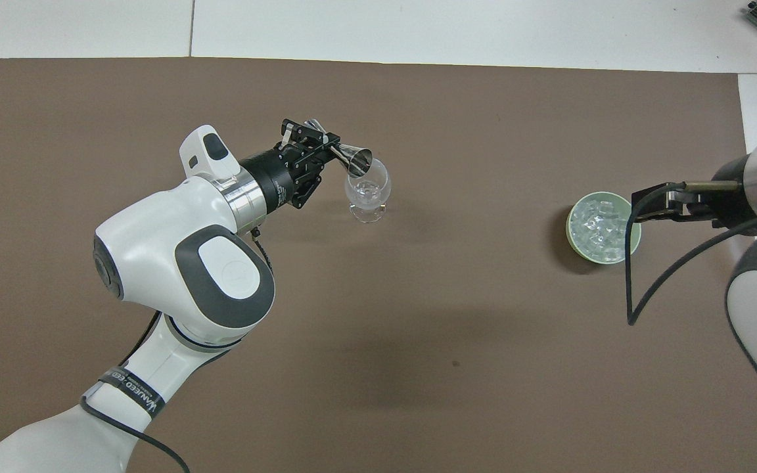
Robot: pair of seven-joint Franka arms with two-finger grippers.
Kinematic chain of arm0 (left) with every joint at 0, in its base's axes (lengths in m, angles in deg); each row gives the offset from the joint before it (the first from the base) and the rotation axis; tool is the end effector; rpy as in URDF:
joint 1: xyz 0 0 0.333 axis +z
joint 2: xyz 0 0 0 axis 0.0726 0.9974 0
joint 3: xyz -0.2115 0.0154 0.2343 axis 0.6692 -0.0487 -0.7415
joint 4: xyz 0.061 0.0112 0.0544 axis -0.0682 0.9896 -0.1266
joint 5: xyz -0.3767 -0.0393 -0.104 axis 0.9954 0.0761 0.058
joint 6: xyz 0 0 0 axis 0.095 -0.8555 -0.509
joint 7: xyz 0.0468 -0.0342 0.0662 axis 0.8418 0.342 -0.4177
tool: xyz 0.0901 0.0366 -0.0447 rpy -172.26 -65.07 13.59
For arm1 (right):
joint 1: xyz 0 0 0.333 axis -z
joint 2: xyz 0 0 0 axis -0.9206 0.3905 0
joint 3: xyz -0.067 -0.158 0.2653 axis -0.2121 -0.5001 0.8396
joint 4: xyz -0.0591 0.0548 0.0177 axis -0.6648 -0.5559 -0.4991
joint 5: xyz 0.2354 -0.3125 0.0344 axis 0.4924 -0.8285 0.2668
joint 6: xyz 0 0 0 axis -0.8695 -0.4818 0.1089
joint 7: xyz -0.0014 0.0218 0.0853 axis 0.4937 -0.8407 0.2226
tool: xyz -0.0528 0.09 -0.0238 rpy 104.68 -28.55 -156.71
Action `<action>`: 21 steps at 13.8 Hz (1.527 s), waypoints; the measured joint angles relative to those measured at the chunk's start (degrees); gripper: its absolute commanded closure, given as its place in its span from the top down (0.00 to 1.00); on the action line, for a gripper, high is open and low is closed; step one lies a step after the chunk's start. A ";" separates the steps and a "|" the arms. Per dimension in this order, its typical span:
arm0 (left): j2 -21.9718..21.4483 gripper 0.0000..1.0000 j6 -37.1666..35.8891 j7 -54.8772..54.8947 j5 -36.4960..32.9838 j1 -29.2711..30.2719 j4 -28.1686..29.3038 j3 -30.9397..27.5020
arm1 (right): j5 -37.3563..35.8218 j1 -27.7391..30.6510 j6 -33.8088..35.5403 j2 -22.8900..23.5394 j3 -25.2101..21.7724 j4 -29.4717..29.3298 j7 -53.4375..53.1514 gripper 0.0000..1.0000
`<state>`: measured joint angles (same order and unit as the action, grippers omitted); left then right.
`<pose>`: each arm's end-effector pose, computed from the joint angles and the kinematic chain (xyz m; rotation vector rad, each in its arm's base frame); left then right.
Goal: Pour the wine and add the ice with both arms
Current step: 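Tilt the metal cup over the wine glass with the left gripper, then hold the metal cup tipped over the wine glass with the left gripper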
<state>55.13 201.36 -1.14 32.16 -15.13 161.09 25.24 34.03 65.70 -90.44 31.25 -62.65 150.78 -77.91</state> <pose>0.5671 -0.2924 0.4406 1.8450 1.1557 0.1830 0.5485 0.0459 0.6201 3.0769 -0.1426 0.0588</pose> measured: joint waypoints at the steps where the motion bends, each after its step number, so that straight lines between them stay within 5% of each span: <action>1: 0.07 0.00 0.12 0.08 -0.07 -0.09 -0.10 0.00 | 0.00 0.00 0.00 0.00 0.00 0.00 0.00 1.00; 21: 0.79 0.00 1.27 13.71 -0.27 -0.10 -1.12 -0.02 | 0.00 0.00 0.00 0.00 0.00 0.00 0.00 1.00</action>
<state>55.92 202.63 12.56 31.89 -15.22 159.96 25.22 34.03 65.70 -90.44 31.25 -62.66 150.78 -77.91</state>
